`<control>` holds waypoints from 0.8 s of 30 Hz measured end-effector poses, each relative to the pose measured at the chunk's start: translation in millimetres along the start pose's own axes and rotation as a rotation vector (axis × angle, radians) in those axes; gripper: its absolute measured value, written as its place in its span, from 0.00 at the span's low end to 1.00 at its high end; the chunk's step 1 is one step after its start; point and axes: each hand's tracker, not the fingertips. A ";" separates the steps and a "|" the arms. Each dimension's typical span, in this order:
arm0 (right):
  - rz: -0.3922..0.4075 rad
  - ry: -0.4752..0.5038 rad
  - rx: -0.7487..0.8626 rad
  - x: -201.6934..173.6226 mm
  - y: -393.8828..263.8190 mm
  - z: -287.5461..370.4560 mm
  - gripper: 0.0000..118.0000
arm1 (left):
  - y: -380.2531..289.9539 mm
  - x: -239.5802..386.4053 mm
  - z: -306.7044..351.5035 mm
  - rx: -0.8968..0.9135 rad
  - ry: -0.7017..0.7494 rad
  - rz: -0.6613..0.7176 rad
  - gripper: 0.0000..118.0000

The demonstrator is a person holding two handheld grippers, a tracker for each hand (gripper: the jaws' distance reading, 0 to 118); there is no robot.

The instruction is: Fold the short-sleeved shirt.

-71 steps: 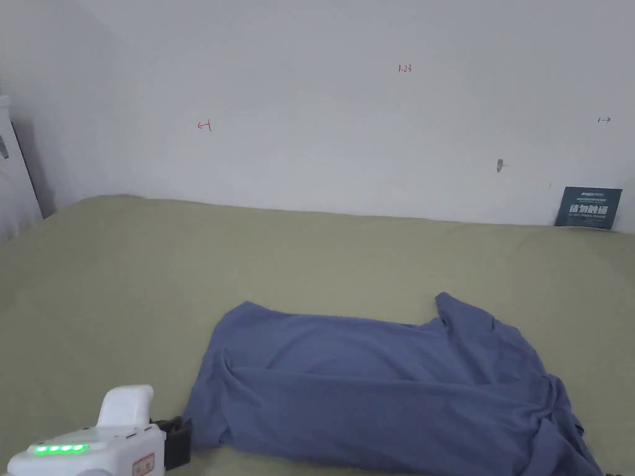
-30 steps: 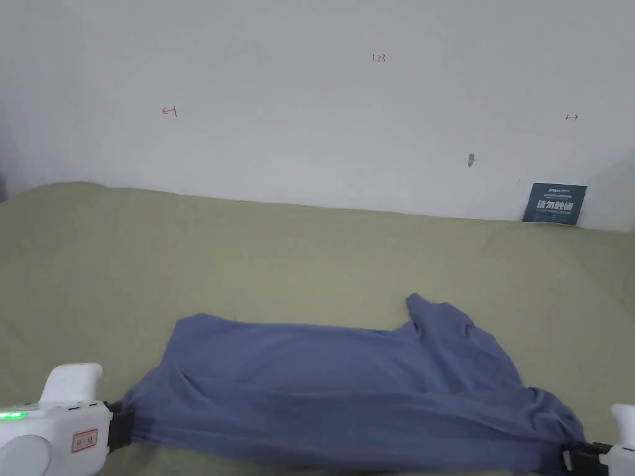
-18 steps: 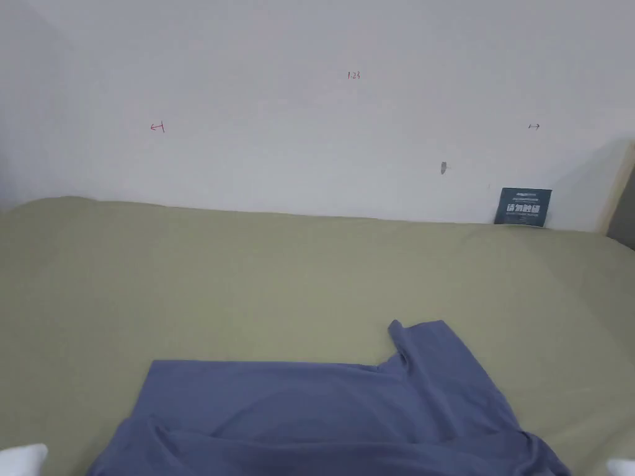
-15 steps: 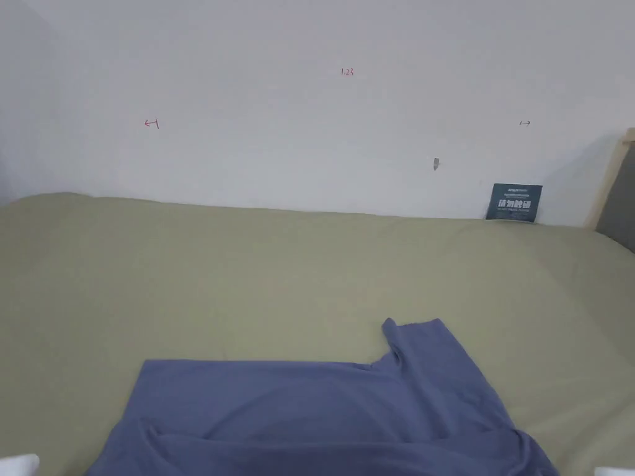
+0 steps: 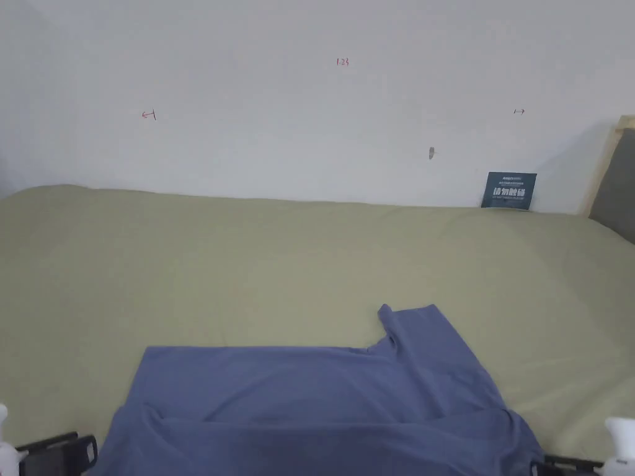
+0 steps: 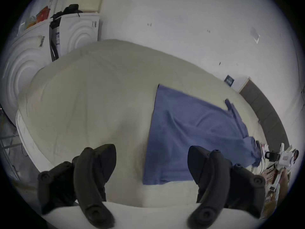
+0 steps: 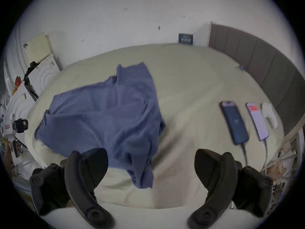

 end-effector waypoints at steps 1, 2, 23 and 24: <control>0.003 -0.010 0.004 -4.5 7.2 2.1 0.91 | 7.4 4.9 3.7 0.016 -0.009 -0.016 0.80; 0.003 -0.010 0.004 -8.5 13.2 3.0 0.88 | 12.3 11.9 5.8 0.034 -0.016 -0.036 0.75; 0.045 0.076 0.029 -71.2 130.1 -97.6 0.00 | 162.1 60.7 -201.6 -0.201 -0.004 -0.134 0.18; 0.051 0.075 0.028 -69.5 134.7 -101.4 0.00 | 163.0 58.7 -215.5 -0.213 0.019 -0.144 0.46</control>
